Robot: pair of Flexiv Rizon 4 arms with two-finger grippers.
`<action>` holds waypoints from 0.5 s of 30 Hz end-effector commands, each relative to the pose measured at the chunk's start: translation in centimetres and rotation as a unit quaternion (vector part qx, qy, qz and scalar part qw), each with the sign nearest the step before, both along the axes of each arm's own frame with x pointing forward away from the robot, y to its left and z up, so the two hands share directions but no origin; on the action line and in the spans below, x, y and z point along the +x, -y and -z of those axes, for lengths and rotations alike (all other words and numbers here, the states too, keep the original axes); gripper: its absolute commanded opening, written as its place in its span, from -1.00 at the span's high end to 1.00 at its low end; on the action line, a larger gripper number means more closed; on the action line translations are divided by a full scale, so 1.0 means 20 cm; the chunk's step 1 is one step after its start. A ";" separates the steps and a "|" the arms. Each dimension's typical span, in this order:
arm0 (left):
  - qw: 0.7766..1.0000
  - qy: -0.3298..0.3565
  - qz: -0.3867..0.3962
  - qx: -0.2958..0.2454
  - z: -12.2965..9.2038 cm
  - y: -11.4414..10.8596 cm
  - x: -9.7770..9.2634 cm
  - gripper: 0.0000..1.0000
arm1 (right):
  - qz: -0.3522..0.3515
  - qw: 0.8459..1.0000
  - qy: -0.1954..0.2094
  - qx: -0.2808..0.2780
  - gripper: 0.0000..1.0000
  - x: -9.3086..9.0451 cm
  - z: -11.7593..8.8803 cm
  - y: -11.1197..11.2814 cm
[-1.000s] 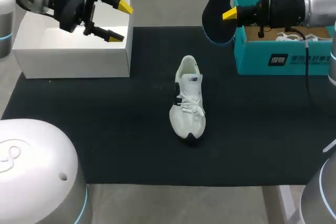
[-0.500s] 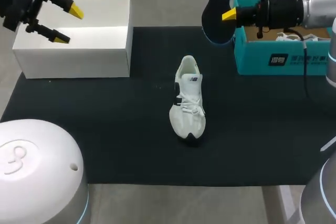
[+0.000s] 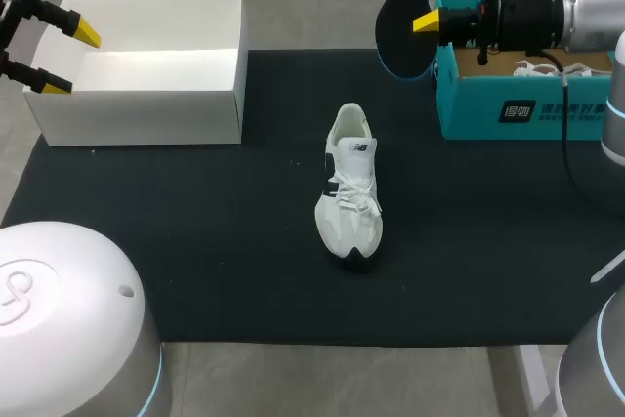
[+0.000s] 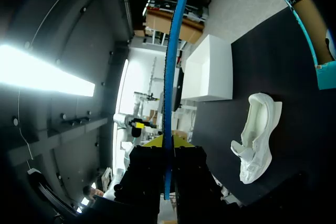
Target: Take the shoe out of the shoebox, open the shoe tongue, remove and reinsert the insole, then place the shoe into the shoebox
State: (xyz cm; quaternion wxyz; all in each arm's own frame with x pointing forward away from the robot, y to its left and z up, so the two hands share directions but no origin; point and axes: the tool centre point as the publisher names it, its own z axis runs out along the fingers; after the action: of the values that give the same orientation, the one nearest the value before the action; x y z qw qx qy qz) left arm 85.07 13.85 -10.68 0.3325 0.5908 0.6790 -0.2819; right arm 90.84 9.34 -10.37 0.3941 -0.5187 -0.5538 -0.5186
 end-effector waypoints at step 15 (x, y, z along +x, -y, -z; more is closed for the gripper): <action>1.000 -0.009 -0.017 -0.001 0.15 0.09 0.17 -1.00 | 0.009 1.000 0.017 -0.011 1.00 0.05 -0.03 0.02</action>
State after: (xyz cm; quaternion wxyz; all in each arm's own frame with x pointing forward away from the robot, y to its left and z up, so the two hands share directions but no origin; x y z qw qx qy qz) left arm 87.88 12.41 -13.43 0.3433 0.5822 0.6845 -0.2733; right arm 91.89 8.90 -9.91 0.3794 -0.5170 -0.5612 -0.5233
